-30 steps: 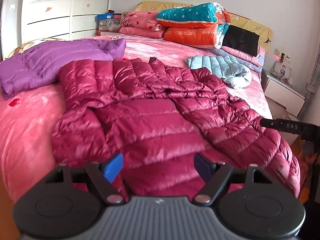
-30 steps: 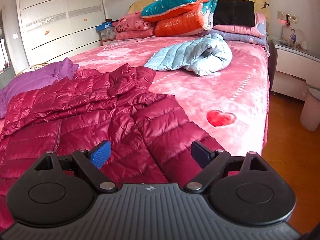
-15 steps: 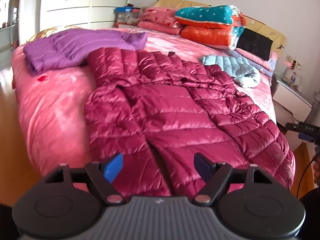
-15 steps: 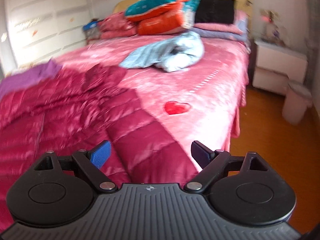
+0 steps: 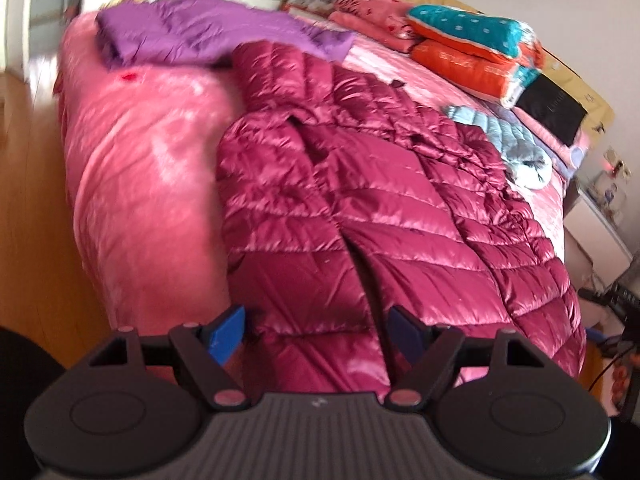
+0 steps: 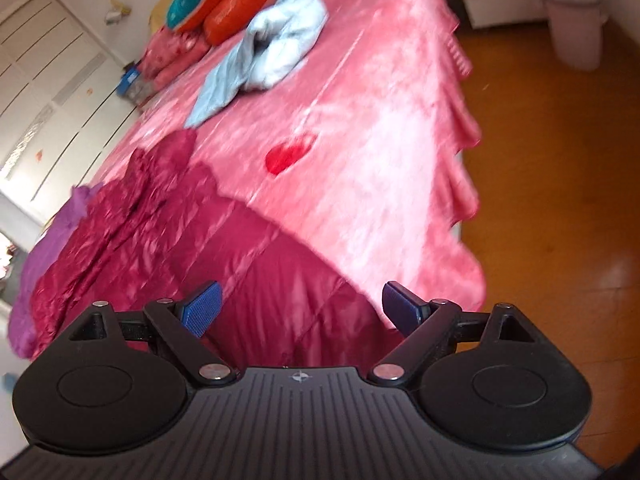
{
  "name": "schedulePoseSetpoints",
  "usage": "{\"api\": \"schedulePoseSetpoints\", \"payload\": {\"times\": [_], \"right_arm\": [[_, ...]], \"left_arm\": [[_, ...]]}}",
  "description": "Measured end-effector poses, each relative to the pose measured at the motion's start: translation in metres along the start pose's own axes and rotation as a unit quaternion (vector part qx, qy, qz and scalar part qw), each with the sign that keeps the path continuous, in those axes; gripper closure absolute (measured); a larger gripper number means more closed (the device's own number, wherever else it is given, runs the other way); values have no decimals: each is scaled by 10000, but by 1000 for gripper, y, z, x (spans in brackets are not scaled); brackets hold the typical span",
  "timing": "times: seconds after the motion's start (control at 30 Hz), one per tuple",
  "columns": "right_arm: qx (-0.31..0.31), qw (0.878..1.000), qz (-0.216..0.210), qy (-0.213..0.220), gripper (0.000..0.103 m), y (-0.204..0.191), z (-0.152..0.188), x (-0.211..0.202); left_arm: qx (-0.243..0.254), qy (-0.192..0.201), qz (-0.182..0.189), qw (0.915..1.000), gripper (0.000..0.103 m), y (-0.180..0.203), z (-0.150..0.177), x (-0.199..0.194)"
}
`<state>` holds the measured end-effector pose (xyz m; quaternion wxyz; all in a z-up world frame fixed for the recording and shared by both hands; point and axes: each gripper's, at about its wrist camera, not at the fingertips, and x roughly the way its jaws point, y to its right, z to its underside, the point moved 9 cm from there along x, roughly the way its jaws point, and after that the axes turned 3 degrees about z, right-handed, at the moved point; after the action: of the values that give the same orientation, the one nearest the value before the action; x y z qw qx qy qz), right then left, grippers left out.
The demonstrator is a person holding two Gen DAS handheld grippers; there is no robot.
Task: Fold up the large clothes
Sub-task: 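Move both grippers over the spread jacket toward its hem, then grasp the jacket hem with the right gripper while the left gripper grasps beside it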
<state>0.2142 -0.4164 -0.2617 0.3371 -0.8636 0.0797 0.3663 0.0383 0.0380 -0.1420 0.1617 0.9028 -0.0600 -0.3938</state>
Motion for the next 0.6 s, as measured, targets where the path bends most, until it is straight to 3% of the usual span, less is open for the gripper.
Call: {"api": "schedulePoseSetpoints", "payload": {"times": [0.1, 0.23, 0.37, 0.6], "right_arm": [[-84, 9996, -119, -256, 0, -9, 5, 5], [-51, 9987, 69, -506, 0, -4, 9, 15], [-122, 9980, -64, -617, 0, -8, 14, 13], [-375, 9951, -407, -816, 3, -24, 22, 8]], "left_arm": [[-262, -94, 43, 9996, 25, -9, 1, 4], [-523, -158, 252, 9982, 24, -11, 3, 8], [-533, -284, 412, 9973, 20, -8, 5, 13], [-492, -548, 790, 9941, 21, 3, 12, 12]]}}
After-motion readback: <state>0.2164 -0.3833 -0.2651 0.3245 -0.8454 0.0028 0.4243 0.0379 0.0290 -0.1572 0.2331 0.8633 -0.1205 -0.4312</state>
